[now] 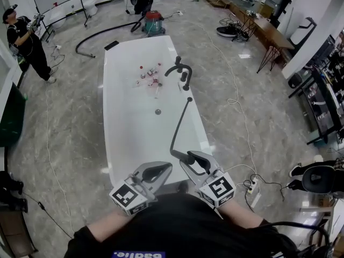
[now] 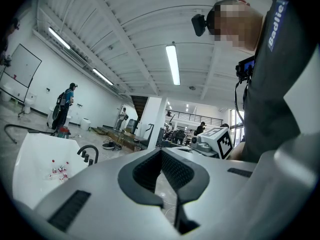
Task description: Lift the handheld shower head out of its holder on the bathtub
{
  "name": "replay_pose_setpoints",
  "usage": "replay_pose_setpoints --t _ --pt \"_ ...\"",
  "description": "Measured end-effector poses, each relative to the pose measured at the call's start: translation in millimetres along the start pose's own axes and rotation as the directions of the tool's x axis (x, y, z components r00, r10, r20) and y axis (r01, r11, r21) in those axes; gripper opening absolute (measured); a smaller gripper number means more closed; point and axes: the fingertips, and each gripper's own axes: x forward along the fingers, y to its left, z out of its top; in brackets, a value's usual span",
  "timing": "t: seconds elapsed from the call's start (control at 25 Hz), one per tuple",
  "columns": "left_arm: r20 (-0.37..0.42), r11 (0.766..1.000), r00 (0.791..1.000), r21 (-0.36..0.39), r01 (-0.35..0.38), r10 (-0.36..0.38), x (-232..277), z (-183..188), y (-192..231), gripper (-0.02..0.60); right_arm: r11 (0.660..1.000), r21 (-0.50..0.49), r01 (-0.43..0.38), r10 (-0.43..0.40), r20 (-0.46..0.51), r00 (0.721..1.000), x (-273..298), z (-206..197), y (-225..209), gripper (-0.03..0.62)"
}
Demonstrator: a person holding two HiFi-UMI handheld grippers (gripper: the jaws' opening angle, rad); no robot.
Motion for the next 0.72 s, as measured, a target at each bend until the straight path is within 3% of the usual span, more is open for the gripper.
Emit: replay_pose_setpoints --t 0.36,0.52,0.72 --pt "-0.011 0.999 0.999 -0.002 -0.043 0.043 -1.9 2.1 6.8 0.0 1.0 0.008 0.002 -0.002 -0.001 1.0 2.7 0.8 -3.0 0.133" --pt "0.013 1.0 1.0 0.009 -0.005 0.005 -2.3 -3.6 3.9 0.0 1.0 0.008 0.002 -0.002 0.0 1.0 4.0 -1.2 -4.1 0.133" --pt "0.006 1.0 1.0 -0.006 -0.01 0.01 -4.3 1.1 3.5 0.0 1.0 0.012 0.002 -0.002 0.003 1.0 5.7 1.2 -3.6 0.133"
